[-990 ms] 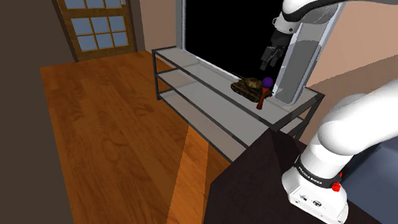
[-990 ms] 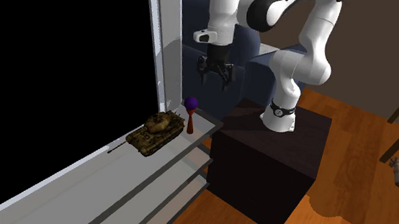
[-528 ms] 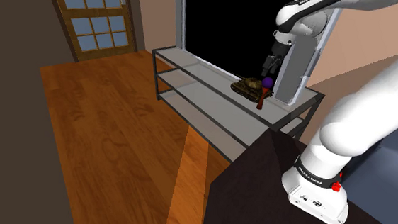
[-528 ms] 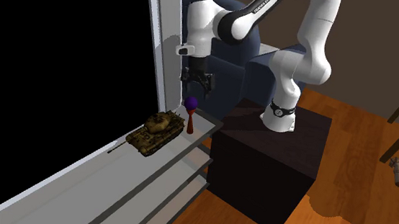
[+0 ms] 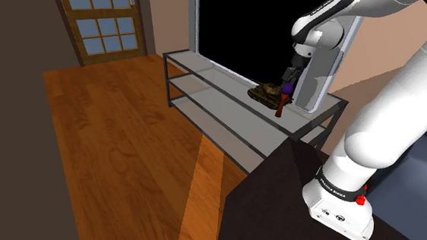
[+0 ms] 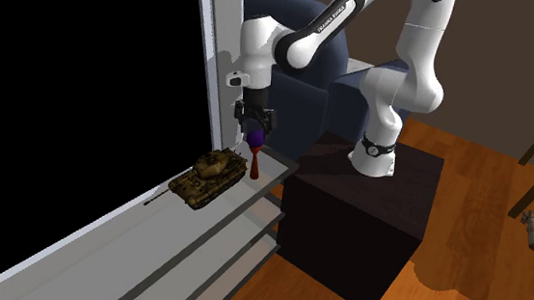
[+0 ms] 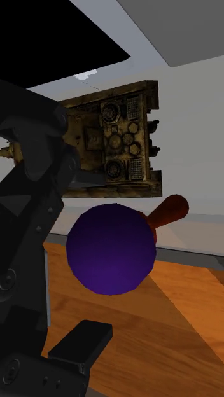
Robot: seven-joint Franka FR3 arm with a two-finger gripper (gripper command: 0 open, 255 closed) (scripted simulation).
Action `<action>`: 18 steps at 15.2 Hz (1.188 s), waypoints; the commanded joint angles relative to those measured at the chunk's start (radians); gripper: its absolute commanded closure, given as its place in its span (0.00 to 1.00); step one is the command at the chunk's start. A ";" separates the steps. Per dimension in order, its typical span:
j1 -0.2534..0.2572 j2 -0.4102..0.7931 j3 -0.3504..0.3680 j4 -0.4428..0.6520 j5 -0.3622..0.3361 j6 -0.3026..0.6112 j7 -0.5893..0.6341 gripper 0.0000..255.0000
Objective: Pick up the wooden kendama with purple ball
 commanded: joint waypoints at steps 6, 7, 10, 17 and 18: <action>0.009 0.034 -0.010 -0.014 0.035 0.037 -0.030 1.00; 0.008 0.034 -0.010 -0.014 0.035 0.037 -0.030 1.00; 0.009 0.035 -0.010 -0.013 0.036 0.036 -0.030 1.00; -0.002 -0.013 0.004 0.008 -0.013 -0.016 0.013 1.00; -0.005 -0.024 0.007 0.014 -0.023 -0.030 0.022 1.00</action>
